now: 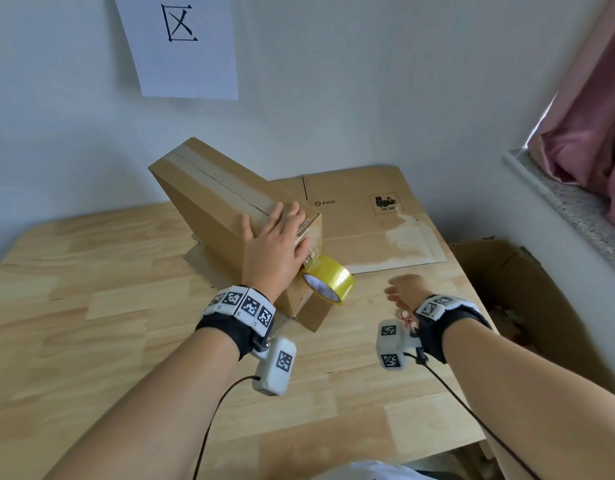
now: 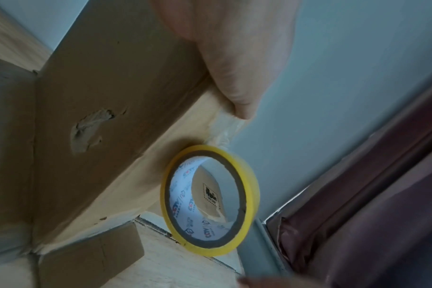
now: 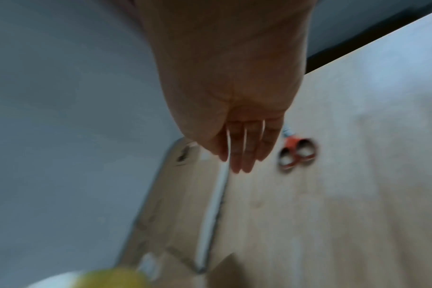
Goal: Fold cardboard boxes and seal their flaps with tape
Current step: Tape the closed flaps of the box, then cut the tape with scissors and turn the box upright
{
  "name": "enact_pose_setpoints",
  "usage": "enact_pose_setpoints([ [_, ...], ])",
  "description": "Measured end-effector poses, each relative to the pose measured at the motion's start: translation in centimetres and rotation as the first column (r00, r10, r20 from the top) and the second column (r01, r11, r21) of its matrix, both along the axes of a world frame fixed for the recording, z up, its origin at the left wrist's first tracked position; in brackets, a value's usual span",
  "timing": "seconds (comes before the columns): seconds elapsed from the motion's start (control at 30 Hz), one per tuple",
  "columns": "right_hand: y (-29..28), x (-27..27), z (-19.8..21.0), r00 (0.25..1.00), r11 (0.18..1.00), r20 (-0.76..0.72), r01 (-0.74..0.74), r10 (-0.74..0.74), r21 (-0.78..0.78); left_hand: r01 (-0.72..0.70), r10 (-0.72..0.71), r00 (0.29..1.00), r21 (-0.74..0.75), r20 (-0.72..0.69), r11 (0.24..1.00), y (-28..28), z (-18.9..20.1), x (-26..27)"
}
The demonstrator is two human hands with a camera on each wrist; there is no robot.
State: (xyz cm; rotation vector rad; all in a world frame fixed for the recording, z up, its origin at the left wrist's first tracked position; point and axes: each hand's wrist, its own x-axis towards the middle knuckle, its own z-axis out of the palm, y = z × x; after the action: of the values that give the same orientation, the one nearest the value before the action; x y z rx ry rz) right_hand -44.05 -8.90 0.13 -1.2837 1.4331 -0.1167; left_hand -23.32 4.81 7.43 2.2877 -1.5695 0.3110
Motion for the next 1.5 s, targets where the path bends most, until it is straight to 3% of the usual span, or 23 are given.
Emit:
enact_pose_setpoints([
  [0.13,0.4,-3.8,-3.3,0.983,0.997,-0.177,-0.027,0.04,0.074,0.012,-0.012,1.0,-0.014,0.008,1.0,-0.4,-0.2,0.2],
  [0.27,0.1,-3.9,-7.1,0.938,0.998,-0.34,-0.068,0.059,-0.015,0.037,-0.03,0.996,-0.082,0.078,0.996,-0.4,-1.1,0.4],
  [0.37,-0.8,-3.8,-10.5,0.899,0.999,-0.439,-0.01,-0.01,-0.045,0.042,-0.029,0.994,-0.121,0.108,0.992,-0.3,-1.4,0.4],
  [0.47,0.1,-3.3,-9.6,0.888,1.0,-0.459,-0.006,0.002,-0.007,0.047,-0.033,0.993,-0.127,0.11,0.991,-0.3,-1.6,0.5],
  [0.6,1.0,-2.8,-7.8,0.843,0.99,-0.518,-0.124,0.144,0.075,0.04,-0.029,0.995,-0.112,0.098,0.993,-0.5,-1.3,0.8],
  [0.7,0.9,-2.6,-7.8,0.787,0.973,-0.585,-0.23,0.197,0.019,0.041,-0.028,0.993,-0.12,0.113,0.992,-0.9,-1.2,0.9],
  [0.87,0.4,-2.8,-9.1,0.752,0.965,-0.63,-0.26,0.193,-0.015,0.046,-0.023,0.988,-0.153,0.153,0.987,-1.0,-1.5,1.0],
  [1.0,1.0,-3.0,-10.5,0.769,0.981,-0.636,-0.169,0.07,-0.096,0.048,-0.022,0.986,-0.155,0.167,0.987,-0.6,-1.6,1.0],
  [1.3,1.4,-3.0,-10.4,0.813,0.975,-0.583,-0.124,-0.007,-0.184,0.034,-0.017,0.99,-0.123,0.139,0.992,-0.7,-1.4,1.0],
  [1.5,1.5,-3.8,-10.2,0.855,0.978,-0.518,-0.122,0.016,-0.172,0.033,-0.017,0.991,-0.123,0.129,0.992,-0.9,-1.3,0.9],
])
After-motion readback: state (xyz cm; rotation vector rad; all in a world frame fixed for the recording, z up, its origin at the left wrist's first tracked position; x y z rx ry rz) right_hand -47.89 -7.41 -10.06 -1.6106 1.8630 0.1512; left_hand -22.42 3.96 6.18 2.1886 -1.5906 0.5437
